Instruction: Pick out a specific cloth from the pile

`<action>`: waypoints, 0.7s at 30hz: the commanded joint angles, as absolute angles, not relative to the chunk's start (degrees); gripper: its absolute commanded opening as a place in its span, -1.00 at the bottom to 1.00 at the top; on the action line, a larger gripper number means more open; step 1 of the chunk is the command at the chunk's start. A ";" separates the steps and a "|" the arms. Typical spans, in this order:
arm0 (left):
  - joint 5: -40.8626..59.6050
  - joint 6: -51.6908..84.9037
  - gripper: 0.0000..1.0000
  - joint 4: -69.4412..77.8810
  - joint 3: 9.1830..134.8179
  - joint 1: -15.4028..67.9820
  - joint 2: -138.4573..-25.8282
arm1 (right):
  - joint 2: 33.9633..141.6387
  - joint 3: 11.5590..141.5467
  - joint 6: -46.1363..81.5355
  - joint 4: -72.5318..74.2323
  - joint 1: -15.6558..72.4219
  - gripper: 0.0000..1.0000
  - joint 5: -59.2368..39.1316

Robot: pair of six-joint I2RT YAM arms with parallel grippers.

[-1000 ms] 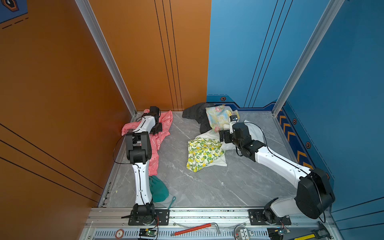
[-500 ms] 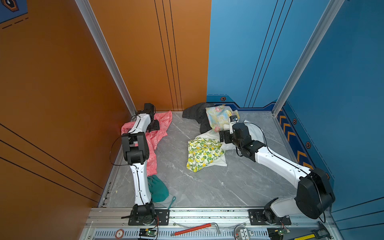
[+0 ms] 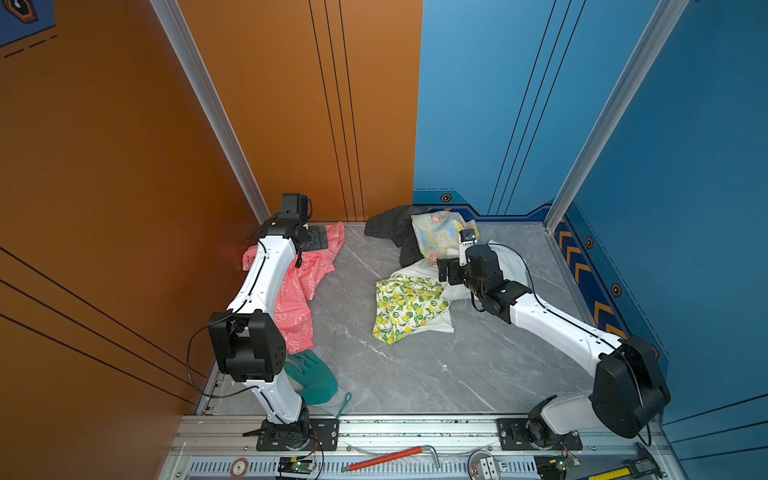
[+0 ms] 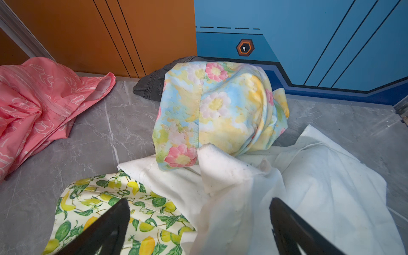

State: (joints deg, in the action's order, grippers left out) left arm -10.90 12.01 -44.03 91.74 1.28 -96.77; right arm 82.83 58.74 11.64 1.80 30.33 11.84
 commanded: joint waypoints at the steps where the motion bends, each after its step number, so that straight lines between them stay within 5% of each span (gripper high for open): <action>1: -14.93 16.75 0.96 -46.83 79.99 2.88 -91.04 | 81.54 57.86 12.75 3.44 30.38 0.99 10.83; 10: -17.14 26.50 0.93 -49.29 55.89 7.63 -75.40 | 79.87 54.99 13.84 4.06 30.49 0.99 9.08; 21: -15.35 26.66 0.84 -47.14 52.29 2.70 -81.56 | 79.70 52.83 15.03 5.71 30.67 0.99 8.71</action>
State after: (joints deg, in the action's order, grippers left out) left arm -16.03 25.85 -47.99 52.47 3.84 -80.90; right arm 81.10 53.65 14.02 4.40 30.33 9.10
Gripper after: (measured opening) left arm 0.923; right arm 0.996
